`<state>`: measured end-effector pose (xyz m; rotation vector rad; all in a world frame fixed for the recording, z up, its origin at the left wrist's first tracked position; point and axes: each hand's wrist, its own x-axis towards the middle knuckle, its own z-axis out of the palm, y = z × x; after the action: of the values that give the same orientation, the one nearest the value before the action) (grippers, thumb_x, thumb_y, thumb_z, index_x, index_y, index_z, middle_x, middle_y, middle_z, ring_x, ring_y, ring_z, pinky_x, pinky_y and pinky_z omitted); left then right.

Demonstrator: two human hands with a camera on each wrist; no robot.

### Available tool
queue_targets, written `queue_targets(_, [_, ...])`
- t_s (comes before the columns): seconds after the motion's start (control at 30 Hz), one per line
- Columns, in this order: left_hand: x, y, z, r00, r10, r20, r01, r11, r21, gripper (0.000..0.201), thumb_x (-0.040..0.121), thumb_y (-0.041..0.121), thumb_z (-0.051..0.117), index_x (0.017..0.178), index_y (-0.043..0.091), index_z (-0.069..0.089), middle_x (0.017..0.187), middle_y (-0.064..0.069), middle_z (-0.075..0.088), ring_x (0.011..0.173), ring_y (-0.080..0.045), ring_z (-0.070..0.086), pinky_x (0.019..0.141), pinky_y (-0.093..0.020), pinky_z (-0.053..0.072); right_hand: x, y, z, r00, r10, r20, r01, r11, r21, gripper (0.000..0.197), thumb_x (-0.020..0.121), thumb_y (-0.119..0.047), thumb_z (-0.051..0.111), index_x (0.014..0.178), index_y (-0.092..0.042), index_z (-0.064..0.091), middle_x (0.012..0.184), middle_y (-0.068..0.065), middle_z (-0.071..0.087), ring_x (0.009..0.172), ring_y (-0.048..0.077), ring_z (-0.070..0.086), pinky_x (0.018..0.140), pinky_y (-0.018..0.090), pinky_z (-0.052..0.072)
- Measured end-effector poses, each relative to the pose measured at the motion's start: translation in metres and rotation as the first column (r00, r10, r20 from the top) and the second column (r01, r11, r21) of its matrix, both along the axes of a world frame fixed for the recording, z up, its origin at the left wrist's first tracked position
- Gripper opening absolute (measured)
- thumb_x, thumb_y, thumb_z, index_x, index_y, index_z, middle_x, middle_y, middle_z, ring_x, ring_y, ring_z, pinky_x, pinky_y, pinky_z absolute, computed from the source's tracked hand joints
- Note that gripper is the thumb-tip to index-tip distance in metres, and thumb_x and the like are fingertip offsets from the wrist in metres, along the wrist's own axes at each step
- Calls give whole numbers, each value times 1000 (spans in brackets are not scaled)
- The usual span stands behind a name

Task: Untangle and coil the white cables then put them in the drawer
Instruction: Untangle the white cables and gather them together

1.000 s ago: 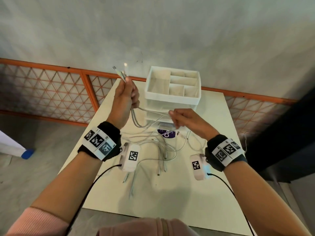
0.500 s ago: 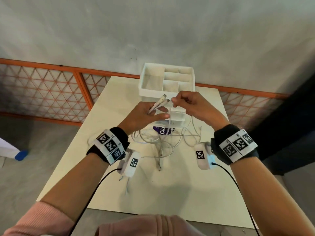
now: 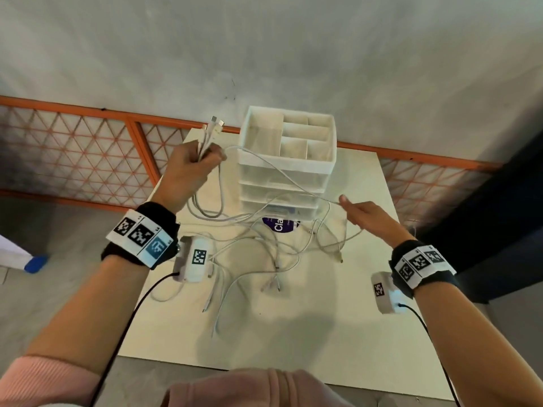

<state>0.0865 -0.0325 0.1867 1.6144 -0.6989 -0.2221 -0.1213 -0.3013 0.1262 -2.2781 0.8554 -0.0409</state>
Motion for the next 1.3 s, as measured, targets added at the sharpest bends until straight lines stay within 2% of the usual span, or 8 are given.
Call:
queue_targets(0.2, [-10,-12,-25,970,-233,64,196,913,359,13,85,5,64,73,7,65,60,-5,50,50,-8,40,52,-23,32,14,-7,23,894,-101,437,11,979,205,34,99,-42,40,78,-21,56,75,-14,45,73,1,47,84,26,42])
queue_targets(0.37, [-24,-28,-45,927,-365,86,273,815,511,47,79,8,68,45,29,42,42,12,38,44,-5,32,50,-20,27,28,-13,48,795,-66,603,3,994,105,38,93,-40,48,78,-5,52,75,5,37,73,15,40,73,29,37])
queue_targets(0.6, [-17,-22,-50,931,-362,45,268,764,587,21,79,22,70,66,9,59,50,9,44,47,-5,36,57,-27,32,8,-26,15,880,-48,472,200,939,-278,24,89,-18,60,69,-11,50,74,7,52,75,24,48,69,29,34])
queue_targets(0.8, [-18,-27,-37,969,-245,16,220,894,390,44,89,38,61,62,19,33,48,10,26,43,-6,26,51,-26,26,6,-20,-17,997,69,-21,-72,957,-280,19,78,-7,70,90,-19,60,83,-2,52,78,15,51,87,42,47])
queue_targets(1.0, [-33,-39,-15,922,-351,-160,376,913,161,38,95,31,54,67,23,29,53,9,18,42,-9,16,39,-19,19,52,61,12,925,365,102,-377,913,154,63,74,-41,77,131,-31,52,137,-11,49,119,2,45,92,4,36])
queue_targets(1.1, [-43,-43,-7,905,-392,-167,409,909,82,39,96,31,52,64,22,31,49,8,16,38,-8,16,39,-18,20,75,103,10,799,600,-36,-584,789,192,87,64,-47,82,139,-38,39,149,-17,35,135,2,31,112,22,24])
queue_targets(1.2, [-47,-39,1,897,-411,-160,420,907,26,43,95,32,53,58,26,32,51,5,14,40,-10,14,39,-19,19,89,120,-6,711,702,-39,-676,699,234,48,73,-39,77,119,-35,62,139,-12,51,129,5,43,109,23,30])
queue_targets(1.3, [-39,-29,7,918,-370,-141,377,926,22,43,95,29,54,59,24,30,51,8,15,40,-10,13,40,-22,14,87,107,-18,762,643,-75,-619,758,204,19,82,-35,71,81,-16,73,85,-3,71,79,-2,58,78,15,39])
